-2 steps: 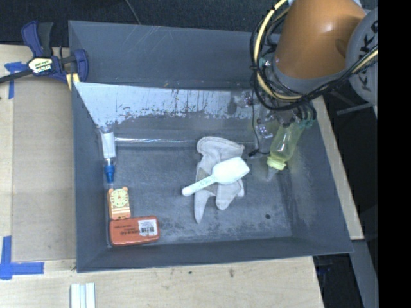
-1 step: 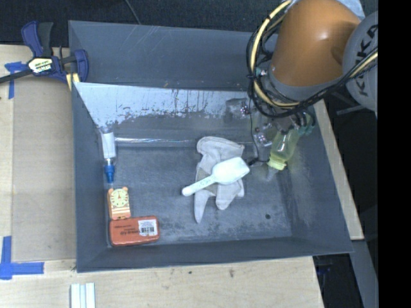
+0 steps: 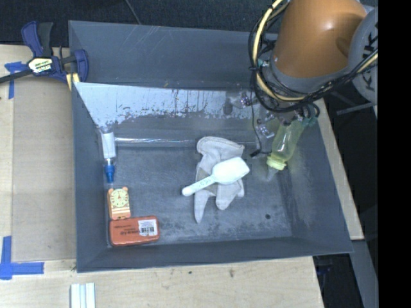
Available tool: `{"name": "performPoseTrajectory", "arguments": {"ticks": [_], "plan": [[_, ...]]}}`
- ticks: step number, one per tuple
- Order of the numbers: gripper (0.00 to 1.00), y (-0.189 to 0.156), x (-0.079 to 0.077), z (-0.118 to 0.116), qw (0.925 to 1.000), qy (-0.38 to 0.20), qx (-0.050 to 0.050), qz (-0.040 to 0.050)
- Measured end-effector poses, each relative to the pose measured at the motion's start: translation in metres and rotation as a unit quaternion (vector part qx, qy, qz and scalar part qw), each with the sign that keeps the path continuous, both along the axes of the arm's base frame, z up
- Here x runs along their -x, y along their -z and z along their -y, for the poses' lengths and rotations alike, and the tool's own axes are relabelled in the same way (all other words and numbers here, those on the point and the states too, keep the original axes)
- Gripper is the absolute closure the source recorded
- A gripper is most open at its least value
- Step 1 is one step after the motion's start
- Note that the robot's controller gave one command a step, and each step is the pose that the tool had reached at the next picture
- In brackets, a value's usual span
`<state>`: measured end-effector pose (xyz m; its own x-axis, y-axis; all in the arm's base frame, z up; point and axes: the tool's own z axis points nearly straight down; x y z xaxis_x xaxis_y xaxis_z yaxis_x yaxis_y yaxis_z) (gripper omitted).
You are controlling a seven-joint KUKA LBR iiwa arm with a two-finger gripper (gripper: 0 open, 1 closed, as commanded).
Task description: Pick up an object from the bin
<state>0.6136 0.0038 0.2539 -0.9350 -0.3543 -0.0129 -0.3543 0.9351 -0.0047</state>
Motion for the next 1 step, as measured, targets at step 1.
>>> {"name": "performPoseTrajectory", "arguments": {"ticks": [1], "plan": [[0.00,0.0506,0.0060,-0.0047,0.9997,-0.025,0.000,-0.0016]]}}
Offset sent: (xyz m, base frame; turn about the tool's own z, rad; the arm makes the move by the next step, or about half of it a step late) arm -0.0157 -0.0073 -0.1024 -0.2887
